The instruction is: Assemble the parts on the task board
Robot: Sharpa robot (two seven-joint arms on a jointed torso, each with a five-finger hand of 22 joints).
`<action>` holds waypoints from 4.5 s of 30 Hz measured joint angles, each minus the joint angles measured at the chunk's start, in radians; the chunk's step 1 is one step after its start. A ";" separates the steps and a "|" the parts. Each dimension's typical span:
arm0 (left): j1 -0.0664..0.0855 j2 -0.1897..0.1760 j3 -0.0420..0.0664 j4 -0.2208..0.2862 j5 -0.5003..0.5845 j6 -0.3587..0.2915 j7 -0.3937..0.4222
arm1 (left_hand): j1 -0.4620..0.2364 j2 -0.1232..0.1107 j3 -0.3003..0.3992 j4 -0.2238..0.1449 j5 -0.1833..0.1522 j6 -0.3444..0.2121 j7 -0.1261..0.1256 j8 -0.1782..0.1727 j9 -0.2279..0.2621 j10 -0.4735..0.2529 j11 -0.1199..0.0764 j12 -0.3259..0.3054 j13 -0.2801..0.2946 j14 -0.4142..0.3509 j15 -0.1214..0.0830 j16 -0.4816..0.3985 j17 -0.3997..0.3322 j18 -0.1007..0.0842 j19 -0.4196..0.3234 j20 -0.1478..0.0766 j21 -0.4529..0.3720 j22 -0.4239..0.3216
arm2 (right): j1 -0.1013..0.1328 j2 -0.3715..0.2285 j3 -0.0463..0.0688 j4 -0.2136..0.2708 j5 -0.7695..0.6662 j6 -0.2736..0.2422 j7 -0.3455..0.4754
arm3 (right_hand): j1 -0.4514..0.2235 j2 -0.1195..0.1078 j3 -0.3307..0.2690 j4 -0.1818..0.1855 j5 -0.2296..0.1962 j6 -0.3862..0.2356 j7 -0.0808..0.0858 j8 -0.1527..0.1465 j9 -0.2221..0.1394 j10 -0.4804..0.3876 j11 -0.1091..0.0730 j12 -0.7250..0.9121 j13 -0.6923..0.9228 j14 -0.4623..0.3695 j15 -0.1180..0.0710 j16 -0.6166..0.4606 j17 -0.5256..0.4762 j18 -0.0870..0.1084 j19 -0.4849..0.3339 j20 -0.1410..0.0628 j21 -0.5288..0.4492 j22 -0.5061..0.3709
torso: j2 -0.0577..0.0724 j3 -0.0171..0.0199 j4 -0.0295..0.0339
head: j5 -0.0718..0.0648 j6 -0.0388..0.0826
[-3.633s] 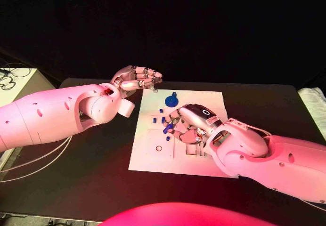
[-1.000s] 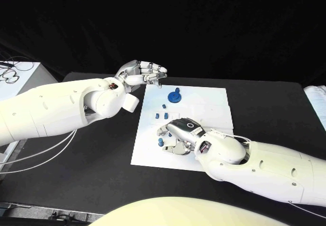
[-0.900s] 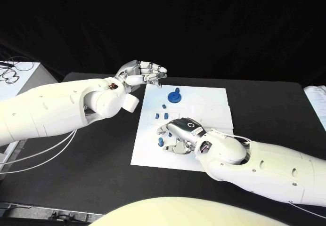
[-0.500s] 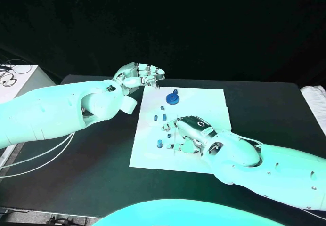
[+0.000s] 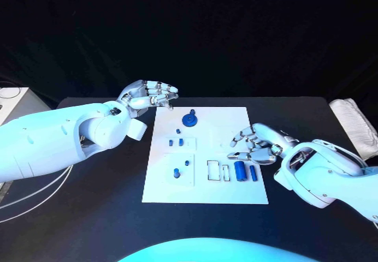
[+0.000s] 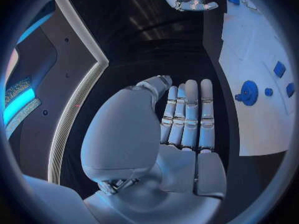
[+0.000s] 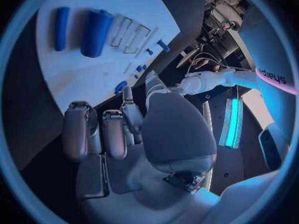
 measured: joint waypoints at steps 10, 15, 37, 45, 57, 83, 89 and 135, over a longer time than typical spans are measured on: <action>-0.003 -0.008 -0.001 0.010 -0.006 -0.001 0.003 | -0.045 -0.022 -0.044 0.044 0.000 0.000 0.000 -0.011 -0.002 0.032 -0.008 -0.005 0.013 0.000 0.000 0.000 0.012 0.000 0.006 0.014 -0.042 -0.028 | -0.022 -0.111 -0.011 0.055 0.038 0.046 -0.093 | -0.021 0.022 -0.068 0.004 0.012 0.008 -0.011 0.024 0.013 0.049 -0.004 0.083 0.093 0.004 -0.003 0.034 0.022 -0.015 0.000 0.000 0.057 0.000 | -0.005 0.0011 -0.0069 | -0.024 0.004; -0.004 -0.005 -0.001 0.010 -0.011 -0.001 0.003 | -0.049 -0.026 -0.057 0.057 0.000 -0.004 -0.004 -0.018 -0.002 0.043 -0.011 0.009 0.026 0.000 0.000 0.000 0.016 0.000 0.016 0.015 -0.055 -0.039 | -0.042 -0.099 -0.013 0.054 0.016 0.052 -0.141 | -0.036 0.037 -0.100 0.003 0.007 0.018 -0.014 0.032 0.015 0.059 -0.008 0.092 0.093 0.000 -0.007 0.042 0.022 -0.015 0.000 0.000 0.078 0.000 | -0.008 0.0022 -0.0086 | -0.028 0.002; -0.006 -0.008 -0.001 0.013 -0.018 0.001 0.002 | -0.053 -0.029 -0.080 0.080 0.000 -0.007 -0.007 -0.022 -0.001 0.055 -0.016 0.050 0.059 0.007 -0.007 0.009 0.030 0.000 0.036 0.011 -0.075 -0.057 | -0.100 0.026 -0.014 -0.027 -0.077 0.042 -0.271 | -0.076 0.066 -0.153 0.007 0.014 0.033 -0.021 0.043 0.019 0.063 -0.011 0.092 0.093 0.003 -0.011 0.050 0.022 -0.015 0.003 -0.004 0.104 -0.001 | -0.006 0.0017 -0.0076 | -0.021 -0.007; -0.006 -0.009 -0.001 0.016 -0.018 0.012 0.001 | -0.053 -0.029 -0.080 0.080 0.000 -0.007 -0.007 -0.022 -0.001 0.055 -0.016 0.052 0.063 0.007 -0.007 0.009 0.032 0.000 0.038 0.009 -0.076 -0.058 | -0.103 0.065 -0.010 -0.054 -0.103 0.041 -0.294 | -0.072 0.071 -0.161 0.001 0.035 0.036 -0.024 0.056 0.024 0.063 -0.011 0.092 0.092 0.003 -0.011 0.055 0.022 -0.015 0.003 -0.004 0.112 -0.001 | -0.006 0.0019 -0.0076 | -0.018 -0.012; -0.006 -0.010 -0.001 0.016 -0.017 0.026 -0.001 | -0.048 -0.024 -0.080 0.080 0.000 -0.007 -0.007 -0.026 -0.001 0.055 -0.016 0.056 0.069 0.007 -0.007 0.009 0.033 0.000 0.041 0.013 -0.081 -0.061 | -0.106 0.087 -0.008 -0.060 -0.104 0.006 -0.299 | 0.067 0.087 -0.088 -0.015 0.077 0.045 -0.023 0.044 0.003 0.071 -0.019 0.096 0.092 0.000 -0.021 0.063 0.022 -0.027 0.003 -0.011 0.146 -0.001 | -0.007 0.0012 -0.0076 | -0.015 -0.016; -0.006 -0.006 -0.001 0.010 -0.016 0.038 -0.006 | -0.039 -0.016 -0.080 0.080 0.000 -0.007 -0.007 -0.026 -0.001 0.048 -0.016 0.061 0.075 0.004 -0.011 0.009 0.036 0.000 0.041 0.013 -0.087 -0.064 | -0.071 0.097 -0.008 0.013 0.053 -0.095 -0.251 | 0.055 0.112 -0.047 0.004 0.083 0.054 -0.014 0.044 -0.006 0.068 -0.031 0.108 0.092 0.000 -0.028 0.067 0.022 -0.027 0.003 -0.018 0.170 0.000 | -0.007 0.0006 -0.0080 | -0.011 -0.007; -0.006 -0.005 -0.001 0.010 -0.016 0.039 -0.007 | -0.034 -0.010 -0.080 0.080 0.000 -0.007 -0.007 -0.026 -0.001 0.048 -0.016 0.065 0.076 0.004 -0.011 0.009 0.036 0.000 0.045 0.009 -0.087 -0.064 | -0.084 0.134 -0.009 -0.004 0.082 -0.055 -0.253 | -0.012 0.115 -0.041 0.002 0.039 0.060 -0.008 0.044 -0.006 0.068 -0.031 0.108 0.092 0.000 -0.028 0.067 0.022 -0.026 0.006 -0.022 0.170 0.000 | -0.006 0.0011 -0.0077 | -0.011 -0.008; -0.006 -0.010 -0.001 0.012 -0.016 0.047 -0.018 | -0.026 -0.003 -0.080 0.080 0.000 -0.007 -0.007 -0.026 0.000 0.041 -0.016 0.066 0.080 0.004 -0.011 0.009 0.038 0.000 0.045 0.009 -0.088 -0.064 | -0.094 0.177 -0.010 -0.037 0.034 -0.018 -0.287 | -0.355 0.059 -0.189 0.010 -0.048 0.089 -0.042 0.086 0.007 0.068 -0.031 0.068 0.092 0.002 -0.030 0.067 0.021 -0.039 0.006 -0.022 0.166 -0.001 | -0.007 0.0016 -0.0092 | -0.006 -0.010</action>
